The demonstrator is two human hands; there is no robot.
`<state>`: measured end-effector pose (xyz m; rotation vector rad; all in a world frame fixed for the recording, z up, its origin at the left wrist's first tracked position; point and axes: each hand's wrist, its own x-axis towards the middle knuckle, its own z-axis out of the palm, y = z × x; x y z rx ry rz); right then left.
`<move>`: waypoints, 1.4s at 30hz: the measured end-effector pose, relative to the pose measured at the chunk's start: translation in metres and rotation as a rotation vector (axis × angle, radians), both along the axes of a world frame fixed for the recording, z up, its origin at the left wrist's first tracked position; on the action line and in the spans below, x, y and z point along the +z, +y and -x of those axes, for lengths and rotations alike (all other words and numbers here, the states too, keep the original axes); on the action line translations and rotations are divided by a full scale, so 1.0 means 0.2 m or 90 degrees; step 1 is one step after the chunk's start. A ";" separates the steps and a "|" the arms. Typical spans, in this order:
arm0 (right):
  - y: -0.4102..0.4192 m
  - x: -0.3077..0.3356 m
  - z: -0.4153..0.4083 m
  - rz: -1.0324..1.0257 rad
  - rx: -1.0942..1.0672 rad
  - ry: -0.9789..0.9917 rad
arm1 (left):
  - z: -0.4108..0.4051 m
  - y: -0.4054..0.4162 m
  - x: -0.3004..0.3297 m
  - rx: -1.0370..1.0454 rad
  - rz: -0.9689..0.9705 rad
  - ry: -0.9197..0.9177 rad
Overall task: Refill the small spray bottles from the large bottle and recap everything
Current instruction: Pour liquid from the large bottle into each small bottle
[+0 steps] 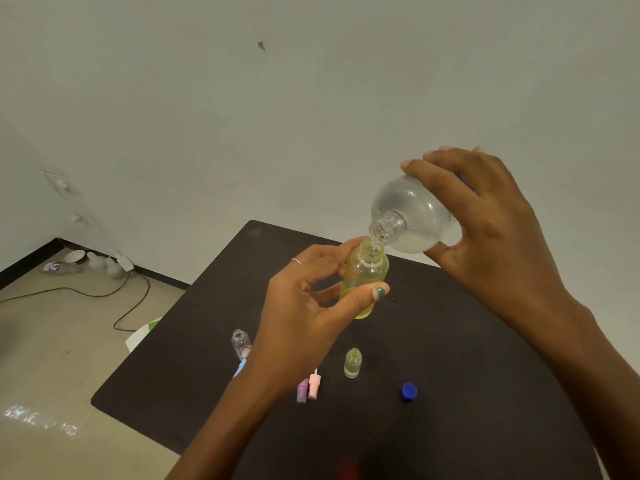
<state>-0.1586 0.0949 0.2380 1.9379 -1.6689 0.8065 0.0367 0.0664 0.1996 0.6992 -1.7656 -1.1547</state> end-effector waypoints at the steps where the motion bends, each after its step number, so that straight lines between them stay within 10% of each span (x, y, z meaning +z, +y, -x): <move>1: 0.00 0.00 0.00 0.000 0.001 -0.001 | 0.00 0.00 0.00 0.000 0.000 -0.001; 42: 0.00 0.01 0.00 0.002 -0.003 0.001 | 0.01 0.00 0.01 -0.009 -0.021 0.009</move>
